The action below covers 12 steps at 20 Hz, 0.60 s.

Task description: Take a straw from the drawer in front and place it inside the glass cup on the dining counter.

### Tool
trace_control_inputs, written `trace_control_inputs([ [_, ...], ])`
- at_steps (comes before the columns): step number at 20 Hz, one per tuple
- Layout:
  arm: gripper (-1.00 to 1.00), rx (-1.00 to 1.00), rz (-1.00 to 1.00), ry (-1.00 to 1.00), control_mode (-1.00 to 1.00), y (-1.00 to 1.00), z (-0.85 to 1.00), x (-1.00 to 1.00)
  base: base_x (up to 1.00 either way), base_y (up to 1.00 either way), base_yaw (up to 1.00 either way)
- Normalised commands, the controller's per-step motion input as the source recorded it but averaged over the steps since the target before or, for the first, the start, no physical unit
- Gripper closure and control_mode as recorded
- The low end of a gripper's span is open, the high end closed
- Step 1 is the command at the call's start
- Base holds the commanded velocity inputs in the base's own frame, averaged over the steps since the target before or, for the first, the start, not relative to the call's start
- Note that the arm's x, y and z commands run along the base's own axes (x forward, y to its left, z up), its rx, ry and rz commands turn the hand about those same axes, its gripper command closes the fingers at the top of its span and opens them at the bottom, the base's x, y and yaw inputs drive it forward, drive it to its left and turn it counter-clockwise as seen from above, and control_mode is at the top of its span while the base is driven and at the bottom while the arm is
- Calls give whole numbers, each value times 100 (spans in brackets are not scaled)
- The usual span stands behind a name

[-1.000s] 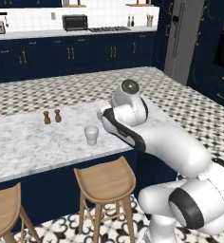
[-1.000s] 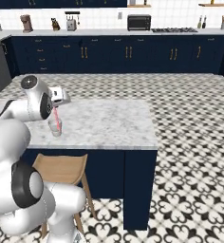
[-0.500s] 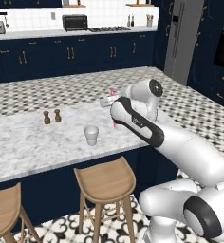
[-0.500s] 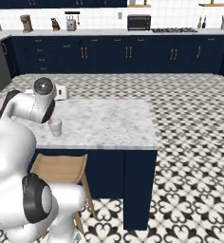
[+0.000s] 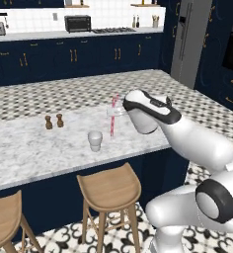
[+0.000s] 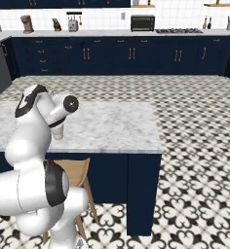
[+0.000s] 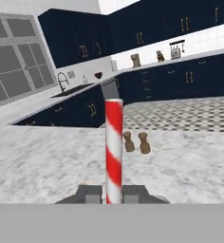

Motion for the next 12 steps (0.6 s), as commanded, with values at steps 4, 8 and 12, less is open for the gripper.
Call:
trace_control_inputs([
  [4, 100, 0, 9, 0, -100, 24, -12, 37, 0, 0, 0],
  [8, 100, 0, 6, 0, -100, 39, -1, 51, 0, 0, 0],
  [12, 100, -1, 2, 0, -100, 16, -7, 56, 0, 0, 0],
])
